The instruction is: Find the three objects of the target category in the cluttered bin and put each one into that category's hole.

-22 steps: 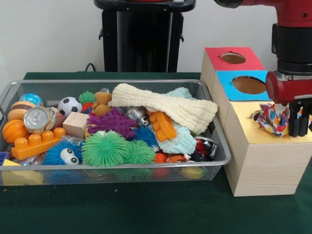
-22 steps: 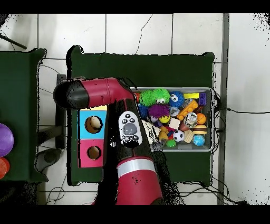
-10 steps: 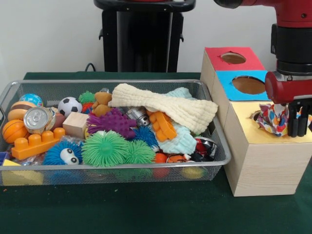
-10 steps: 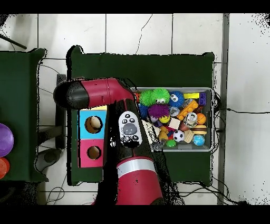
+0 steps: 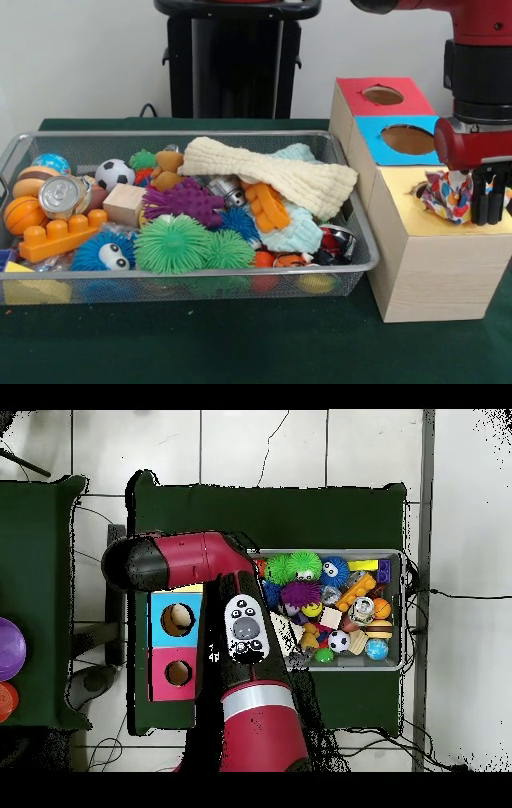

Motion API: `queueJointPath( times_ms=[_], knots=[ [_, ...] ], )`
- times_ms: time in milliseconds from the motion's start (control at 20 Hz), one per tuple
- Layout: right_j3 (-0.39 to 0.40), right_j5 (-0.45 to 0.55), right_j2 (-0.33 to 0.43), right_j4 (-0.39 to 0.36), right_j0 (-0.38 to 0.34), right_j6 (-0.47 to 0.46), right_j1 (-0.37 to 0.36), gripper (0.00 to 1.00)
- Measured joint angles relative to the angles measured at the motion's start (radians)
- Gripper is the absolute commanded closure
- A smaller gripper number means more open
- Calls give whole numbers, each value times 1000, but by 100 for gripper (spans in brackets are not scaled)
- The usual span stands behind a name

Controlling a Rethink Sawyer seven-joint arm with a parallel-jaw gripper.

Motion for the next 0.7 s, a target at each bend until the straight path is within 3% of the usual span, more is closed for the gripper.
queueJointPath(
  times_ms=[700],
  knots=[
    [2,0,0,-10,1,0,0,100]
  ],
)
